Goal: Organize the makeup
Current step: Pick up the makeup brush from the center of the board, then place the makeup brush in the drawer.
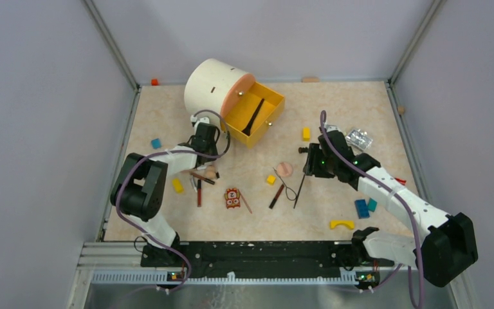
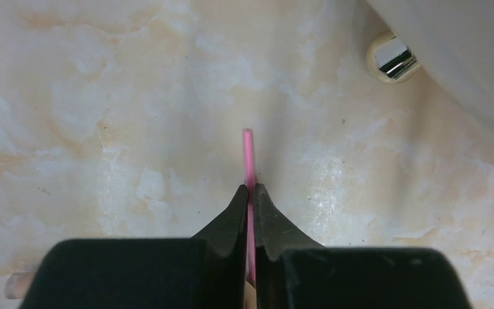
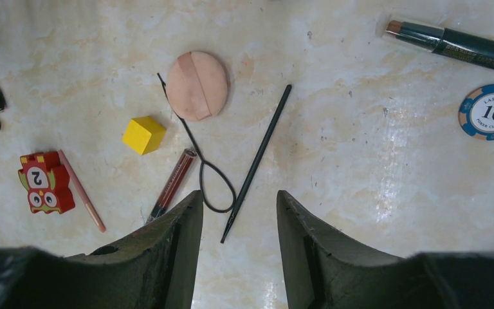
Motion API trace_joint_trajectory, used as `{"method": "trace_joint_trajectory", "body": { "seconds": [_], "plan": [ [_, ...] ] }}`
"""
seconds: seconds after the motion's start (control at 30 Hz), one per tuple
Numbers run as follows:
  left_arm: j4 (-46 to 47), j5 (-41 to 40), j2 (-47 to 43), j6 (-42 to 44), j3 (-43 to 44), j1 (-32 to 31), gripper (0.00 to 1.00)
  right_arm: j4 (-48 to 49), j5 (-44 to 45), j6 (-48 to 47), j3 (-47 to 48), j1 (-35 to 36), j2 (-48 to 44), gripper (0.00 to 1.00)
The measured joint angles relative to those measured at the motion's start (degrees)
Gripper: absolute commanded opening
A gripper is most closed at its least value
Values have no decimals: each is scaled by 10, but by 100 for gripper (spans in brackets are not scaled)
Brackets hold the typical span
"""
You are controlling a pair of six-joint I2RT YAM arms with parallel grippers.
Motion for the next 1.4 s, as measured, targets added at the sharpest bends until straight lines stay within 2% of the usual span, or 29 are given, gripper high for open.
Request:
{"method": "trace_joint_trajectory", "body": {
  "seconds": [0.2,0.37,0.7,0.9,0.97,1.07,1.17,1.23,1.4],
  "plan": [
    [2,-3,-2,2,-2,-1,0,1,0,0,0,0,0,46],
    [-1,27,-23,6,-19,0,0,2,0,0,-1,0,0,46],
    [-8,96,-156,30,-31,0,0,4,-3,0,-3,0,0,46],
    [-22,105,-219,37,-54,-5,0,6,-6,0,-3,0,-3,46],
    [-37,92,-250,49,-58,-23,0,6,-6,1,-3,0,-6,46],
    [-38,59,-299,82,-52,-103,0,6,-6,1,-3,0,-9,46],
    [-25,50,-333,115,-14,-177,0,6,-9,3,-3,0,-10,46],
    [-6,49,-329,135,30,-189,0,6,-9,5,-4,0,-14,46],
    [29,31,-220,203,186,-189,0,1,-7,5,-11,0,-39,46]
  ]
}}
